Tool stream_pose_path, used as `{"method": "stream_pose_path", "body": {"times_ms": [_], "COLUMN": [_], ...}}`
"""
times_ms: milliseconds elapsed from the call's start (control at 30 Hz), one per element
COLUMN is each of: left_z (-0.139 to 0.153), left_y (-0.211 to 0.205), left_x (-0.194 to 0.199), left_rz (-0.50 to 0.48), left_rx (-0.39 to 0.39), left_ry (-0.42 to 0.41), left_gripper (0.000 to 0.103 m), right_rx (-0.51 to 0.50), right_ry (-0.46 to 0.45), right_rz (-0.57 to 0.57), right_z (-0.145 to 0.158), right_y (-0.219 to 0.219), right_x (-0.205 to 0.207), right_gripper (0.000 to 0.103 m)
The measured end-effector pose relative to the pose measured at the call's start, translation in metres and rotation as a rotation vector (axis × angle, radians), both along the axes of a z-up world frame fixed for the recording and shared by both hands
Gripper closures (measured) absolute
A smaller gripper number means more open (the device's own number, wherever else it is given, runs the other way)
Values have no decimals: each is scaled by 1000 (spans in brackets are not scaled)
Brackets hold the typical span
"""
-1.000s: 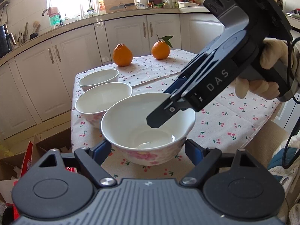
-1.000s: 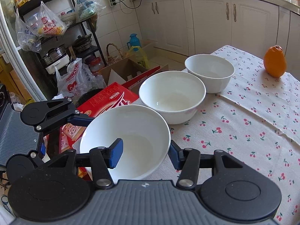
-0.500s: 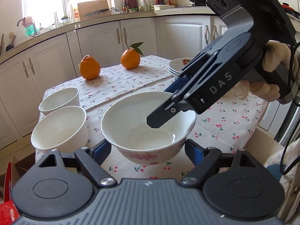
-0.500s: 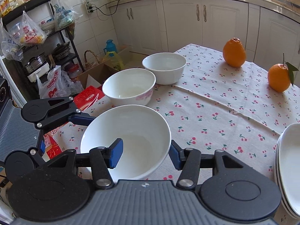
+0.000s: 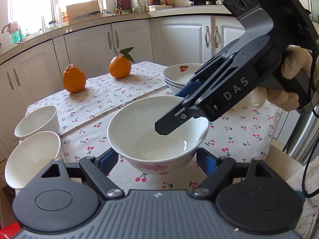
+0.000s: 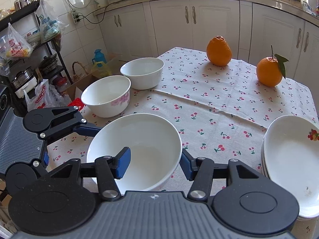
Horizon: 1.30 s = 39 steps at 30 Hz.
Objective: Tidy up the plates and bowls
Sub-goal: 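Lift the pink-flower bowl with the right gripper and carry it toward the plate stack, then lower the pink-flower bowl onto the cloth beside the plates and open the right gripper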
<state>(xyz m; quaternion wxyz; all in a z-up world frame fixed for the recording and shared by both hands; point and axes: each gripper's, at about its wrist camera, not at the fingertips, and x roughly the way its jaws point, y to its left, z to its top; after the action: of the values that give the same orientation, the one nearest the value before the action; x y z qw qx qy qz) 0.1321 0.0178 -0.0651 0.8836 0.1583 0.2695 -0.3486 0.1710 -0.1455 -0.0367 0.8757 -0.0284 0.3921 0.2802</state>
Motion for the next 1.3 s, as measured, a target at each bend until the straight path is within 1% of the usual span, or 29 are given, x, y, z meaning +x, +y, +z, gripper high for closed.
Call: {"method": "stream_pose_path", "body": {"times_ms": [333,567,600,633,667,700,733,767,867,1033,1167,1300], "left_z": [-9,-12,-12,-13,-13,-12,-12,-11,-11,-9,-5,-1], "left_y": [-11,-13,-13,-13,-12,-12,-10,-9,-4,7,21,35], "left_x": [13,15,15,15,15,14,13,12,11,4,-5,-12], "left_rz": [-11,-16,-17,-15,-16,-18,-17,-17,-10,27,84,162], "left_rx": [5,7,7,7,3,-4,-11,-15,-17,-32,-54,-69], "left_ry": [24,20,16,13,14,14,12,12,27,42,46,34], "left_gripper": [18,18,17,14,12,8,5,4,2,2,2,2], "right_rx": [2,6,8,15,26,31,30,30,41,6,-32,-65], "right_ry": [19,30,30,32,32,23,11,-2,-6,-29,-61,-91], "right_rz": [-29,-41,-42,-42,-39,-39,-43,-49,-53,-64,-74,-80], "right_z": [-8,-13,-13,-13,-13,-12,-11,-10,-7,-3,0,3], "right_y": [-10,-13,-13,-14,-14,-15,-15,-15,-17,-11,-3,5], "right_x": [7,11,11,11,10,9,8,7,7,3,-5,-12], "right_gripper": [43,42,40,34,22,16,6,2,1,0,0,0]}}
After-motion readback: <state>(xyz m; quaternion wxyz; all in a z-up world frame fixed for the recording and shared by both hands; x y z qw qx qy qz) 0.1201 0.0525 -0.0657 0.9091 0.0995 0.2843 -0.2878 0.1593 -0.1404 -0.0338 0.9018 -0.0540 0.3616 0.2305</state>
